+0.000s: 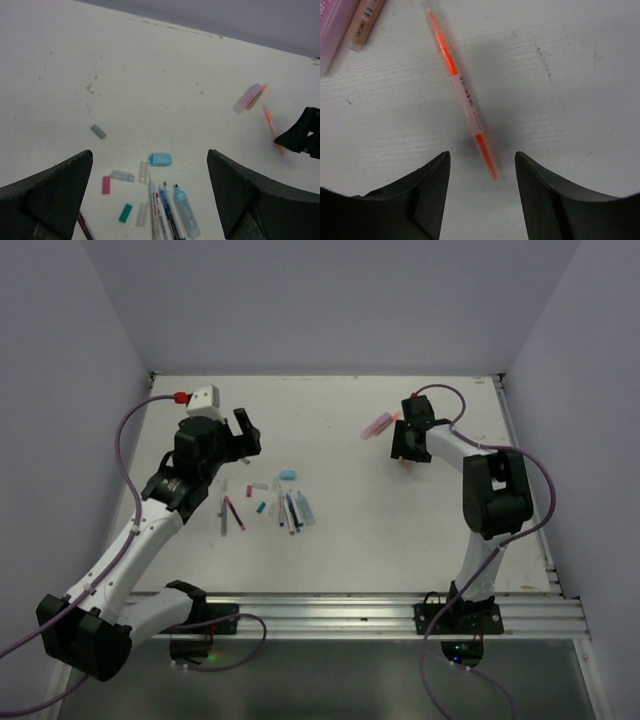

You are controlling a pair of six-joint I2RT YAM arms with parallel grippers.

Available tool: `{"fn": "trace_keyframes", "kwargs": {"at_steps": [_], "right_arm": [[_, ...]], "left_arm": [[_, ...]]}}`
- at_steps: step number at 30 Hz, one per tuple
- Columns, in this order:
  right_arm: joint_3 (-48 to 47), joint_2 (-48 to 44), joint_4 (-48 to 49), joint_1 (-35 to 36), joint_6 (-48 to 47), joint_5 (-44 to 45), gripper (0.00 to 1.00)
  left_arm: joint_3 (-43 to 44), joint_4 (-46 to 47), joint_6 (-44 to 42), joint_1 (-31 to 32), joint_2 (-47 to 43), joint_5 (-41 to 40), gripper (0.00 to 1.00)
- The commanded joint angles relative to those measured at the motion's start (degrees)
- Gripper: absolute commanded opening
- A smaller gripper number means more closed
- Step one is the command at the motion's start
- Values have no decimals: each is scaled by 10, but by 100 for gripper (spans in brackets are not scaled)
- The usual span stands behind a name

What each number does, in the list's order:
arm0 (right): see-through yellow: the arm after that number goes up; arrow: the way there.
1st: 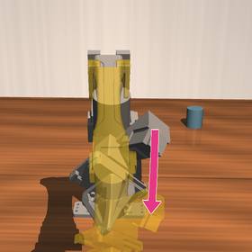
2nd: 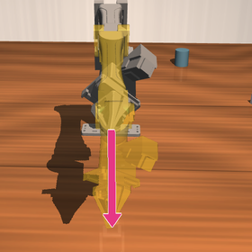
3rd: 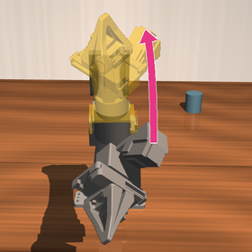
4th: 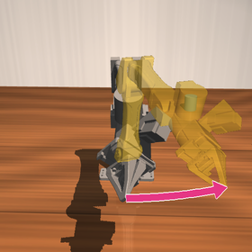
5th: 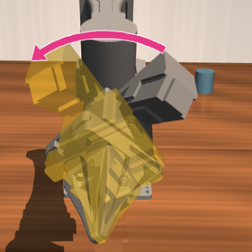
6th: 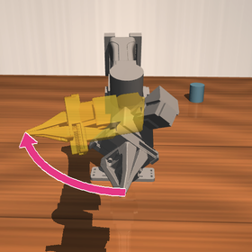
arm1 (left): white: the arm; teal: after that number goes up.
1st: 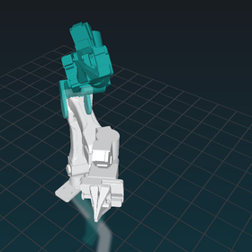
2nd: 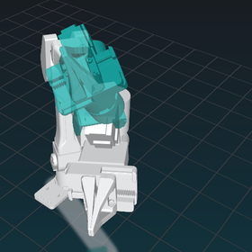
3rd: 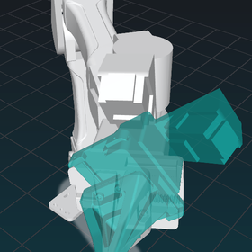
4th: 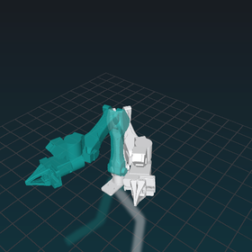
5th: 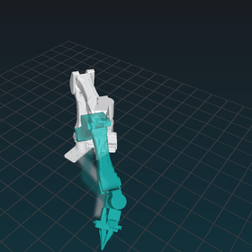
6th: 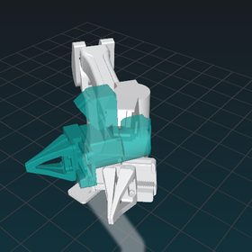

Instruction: Open the pen caps

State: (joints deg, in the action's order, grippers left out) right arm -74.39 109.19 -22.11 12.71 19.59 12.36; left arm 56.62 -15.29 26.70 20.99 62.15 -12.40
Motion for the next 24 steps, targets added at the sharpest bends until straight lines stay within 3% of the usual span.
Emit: {"fn": "trace_keyframes", "kwargs": {"at_steps": [1, 8, 11, 12, 15, 24], "right_arm": [[-44, 25, -14, -1, -20, -36, 58], [-39, 54, -14, 0, -22, -51, 45], [-26, 56, -14, 0, -22, -47, 31], [-16, 53, -14, 0, -22, -46, 18], [15, 31, -11, -1, -21, -35, 0], [137, -132, 23, 37, -15, -51, 0]], "left_arm": [[-56, -48, -16, -4, -39, -30, 100], [-108, -70, 6, -4, -91, 9, 100], [-113, -76, 7, -3, -97, 25, 100], [-113, -76, 8, -4, -98, 30, 100], [-114, -68, 14, -3, -98, 50, 100], [-97, -5, 73, -3, -39, 156, 100]]}}
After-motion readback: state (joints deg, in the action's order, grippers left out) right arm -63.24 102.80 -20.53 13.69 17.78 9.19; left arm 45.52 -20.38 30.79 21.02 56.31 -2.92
